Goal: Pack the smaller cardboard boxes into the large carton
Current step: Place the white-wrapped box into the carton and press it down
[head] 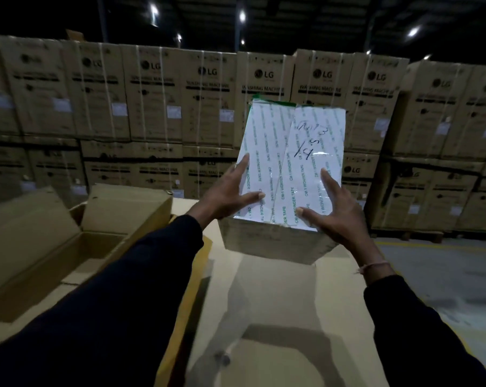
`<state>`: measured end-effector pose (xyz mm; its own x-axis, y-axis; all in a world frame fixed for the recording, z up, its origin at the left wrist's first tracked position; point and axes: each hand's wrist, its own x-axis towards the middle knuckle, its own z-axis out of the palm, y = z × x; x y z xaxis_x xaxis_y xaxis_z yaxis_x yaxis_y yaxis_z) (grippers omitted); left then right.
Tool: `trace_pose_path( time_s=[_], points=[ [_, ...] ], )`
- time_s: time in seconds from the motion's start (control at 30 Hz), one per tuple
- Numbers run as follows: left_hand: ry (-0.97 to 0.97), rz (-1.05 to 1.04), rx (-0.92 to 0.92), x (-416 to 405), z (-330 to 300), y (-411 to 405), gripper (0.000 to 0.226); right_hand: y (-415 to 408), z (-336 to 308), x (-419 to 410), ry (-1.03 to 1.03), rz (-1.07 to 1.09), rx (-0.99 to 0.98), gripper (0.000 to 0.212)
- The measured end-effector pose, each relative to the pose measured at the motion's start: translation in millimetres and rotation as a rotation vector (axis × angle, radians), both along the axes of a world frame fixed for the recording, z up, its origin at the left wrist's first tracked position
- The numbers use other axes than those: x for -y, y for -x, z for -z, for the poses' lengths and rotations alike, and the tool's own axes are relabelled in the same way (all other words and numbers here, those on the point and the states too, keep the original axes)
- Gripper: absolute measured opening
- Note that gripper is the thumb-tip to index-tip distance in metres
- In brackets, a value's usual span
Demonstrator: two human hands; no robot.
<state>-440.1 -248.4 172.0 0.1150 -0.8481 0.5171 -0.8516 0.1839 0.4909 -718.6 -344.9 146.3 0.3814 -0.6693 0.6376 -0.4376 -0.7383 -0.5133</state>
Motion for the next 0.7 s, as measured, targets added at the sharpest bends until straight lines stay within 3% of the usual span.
trace_pose_path(
  time_s=[0.27, 0.7],
  points=[
    [0.205, -0.003, 0.046, -83, -53, -57, 0.111, -66, -60, -80, 0.177, 0.082, 0.052, 0.109],
    [0.338, -0.084, 0.135, -119, -128, -216, 0.112, -236, -125, -99, 0.311, 0.01, 0.156, 0.105]
  ],
)
